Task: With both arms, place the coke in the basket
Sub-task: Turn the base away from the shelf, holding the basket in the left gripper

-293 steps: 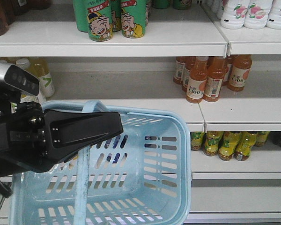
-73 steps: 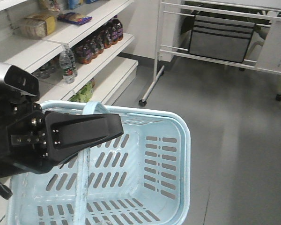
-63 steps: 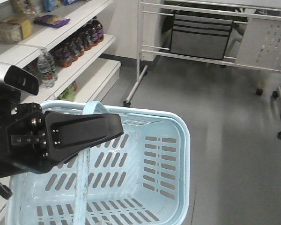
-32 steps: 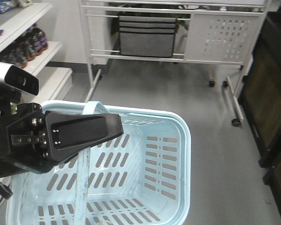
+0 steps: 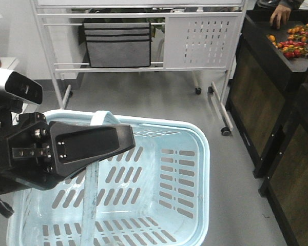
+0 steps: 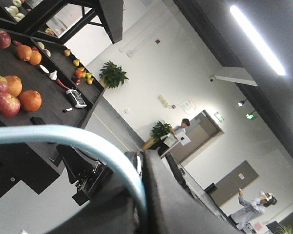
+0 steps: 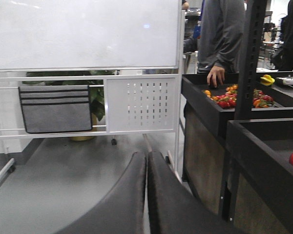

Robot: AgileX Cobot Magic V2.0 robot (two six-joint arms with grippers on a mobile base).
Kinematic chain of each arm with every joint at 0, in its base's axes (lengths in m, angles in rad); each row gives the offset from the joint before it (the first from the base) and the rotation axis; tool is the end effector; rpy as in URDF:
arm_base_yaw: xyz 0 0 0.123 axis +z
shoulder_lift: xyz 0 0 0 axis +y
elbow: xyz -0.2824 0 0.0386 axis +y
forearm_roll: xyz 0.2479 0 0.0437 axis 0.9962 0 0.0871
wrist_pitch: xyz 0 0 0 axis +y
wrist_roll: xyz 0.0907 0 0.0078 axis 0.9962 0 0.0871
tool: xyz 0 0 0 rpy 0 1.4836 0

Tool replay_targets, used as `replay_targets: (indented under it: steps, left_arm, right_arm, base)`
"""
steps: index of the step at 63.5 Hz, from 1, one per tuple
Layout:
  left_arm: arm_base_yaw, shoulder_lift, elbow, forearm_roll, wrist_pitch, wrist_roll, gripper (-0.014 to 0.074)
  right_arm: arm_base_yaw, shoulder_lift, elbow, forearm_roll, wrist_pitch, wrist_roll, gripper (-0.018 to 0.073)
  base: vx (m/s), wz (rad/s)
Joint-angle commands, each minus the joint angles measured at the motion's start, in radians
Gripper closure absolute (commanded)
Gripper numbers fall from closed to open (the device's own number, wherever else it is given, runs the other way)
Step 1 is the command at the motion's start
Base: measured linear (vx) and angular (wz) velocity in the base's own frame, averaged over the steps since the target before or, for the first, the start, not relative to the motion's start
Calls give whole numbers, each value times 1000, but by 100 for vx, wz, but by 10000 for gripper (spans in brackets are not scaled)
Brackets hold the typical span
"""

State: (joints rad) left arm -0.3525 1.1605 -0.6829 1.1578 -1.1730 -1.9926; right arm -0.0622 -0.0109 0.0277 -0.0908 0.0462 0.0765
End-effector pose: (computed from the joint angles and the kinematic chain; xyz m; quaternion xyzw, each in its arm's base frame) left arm 0.1692 -0.1441 0.3399 0.1382 0.6193 -0.7116 0.3016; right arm 0.0567 -0.0039 0.2001 0.0183 0.6982 -0.0288 0.7151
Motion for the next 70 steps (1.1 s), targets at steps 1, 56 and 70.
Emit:
replay_targets:
  steps: [1,56,70]
  left_arm:
    - [-5,-23,-24,-82,-179,11,603]
    - [-5,-23,-24,-82,-179,11,603]
    - [-5,-23,-24,-82,-179,11,603]
  right_arm:
    - [-5,-13,6,-7,-73,-8,564]
    - [-5,-13,6,-7,-73,-8,564]
    - [-5,-13,6,-7,-73,-8,564]
  base:
    - [17,-23]
    - [24,-11]
    - [27,-5]
